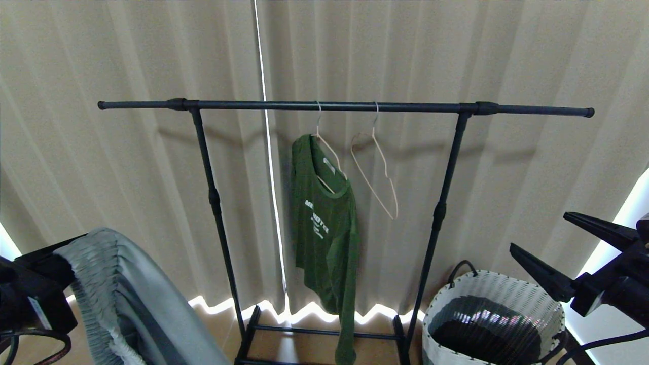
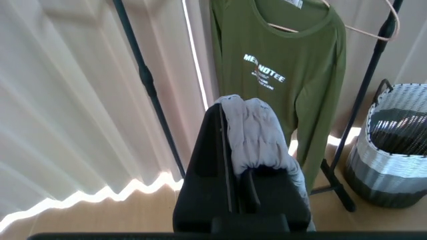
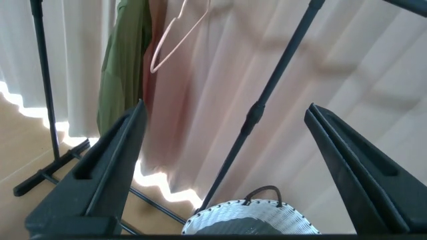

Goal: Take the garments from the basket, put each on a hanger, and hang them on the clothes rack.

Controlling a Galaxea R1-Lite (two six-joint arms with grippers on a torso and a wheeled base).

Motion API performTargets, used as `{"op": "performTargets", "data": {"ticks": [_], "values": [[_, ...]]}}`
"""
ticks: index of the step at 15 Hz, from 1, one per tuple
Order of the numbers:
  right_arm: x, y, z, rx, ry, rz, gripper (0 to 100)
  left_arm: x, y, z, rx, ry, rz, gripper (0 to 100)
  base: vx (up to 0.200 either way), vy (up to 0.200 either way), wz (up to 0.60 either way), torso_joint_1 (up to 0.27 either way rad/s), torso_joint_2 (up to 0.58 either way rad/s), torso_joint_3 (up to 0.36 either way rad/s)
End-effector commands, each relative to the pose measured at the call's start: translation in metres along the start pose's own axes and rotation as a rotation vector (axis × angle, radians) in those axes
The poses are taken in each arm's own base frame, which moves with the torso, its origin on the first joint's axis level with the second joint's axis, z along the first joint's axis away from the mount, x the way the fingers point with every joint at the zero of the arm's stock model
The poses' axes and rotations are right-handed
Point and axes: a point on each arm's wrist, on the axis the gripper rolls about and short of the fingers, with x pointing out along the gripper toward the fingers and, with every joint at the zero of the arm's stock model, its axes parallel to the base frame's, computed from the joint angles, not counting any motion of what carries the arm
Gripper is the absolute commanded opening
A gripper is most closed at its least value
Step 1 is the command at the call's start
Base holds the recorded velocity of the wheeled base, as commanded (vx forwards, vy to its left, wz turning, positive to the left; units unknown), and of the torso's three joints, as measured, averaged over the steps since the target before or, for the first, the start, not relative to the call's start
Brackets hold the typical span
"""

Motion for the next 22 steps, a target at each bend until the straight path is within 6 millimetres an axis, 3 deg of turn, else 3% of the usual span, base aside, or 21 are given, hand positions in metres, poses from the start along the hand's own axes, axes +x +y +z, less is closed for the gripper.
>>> {"op": "performTargets", "data": {"ticks": [1, 7, 17, 22], "values": [[-0.0002, 0.0001, 0.0000, 0.000, -0.001, 0.001, 100, 0.0067, -0.0009, -0.0019, 0.004, 0.027, -0.007, 0, 0.000, 0.000, 0.00, 0.000, 0.00, 0.000], [-0.0006, -0.0008, 0.0000, 0.000, -0.001, -0.006, 100, 0.0064, -0.0011, -0.0031, 0.004, 0.030, -0.007, 0, 0.000, 0.000, 0.00, 0.000, 0.00, 0.000], [-0.0005, -0.0006, -0.0007, 0.001, 0.003, -0.003, 100, 0.0050, -0.0012, -0.0039, 0.007, 0.029, -0.007, 0, 0.000, 0.200, 0.00, 0.006, 0.00, -0.001], [-0.0003, -0.0006, -0.0010, 0.002, 0.004, -0.003, 100, 0.0042, -0.0021, -0.0108, 0.057, 0.048, -0.010, 0, 0.000, 0.000, 0.00, 0.000, 0.00, 0.000]]}}
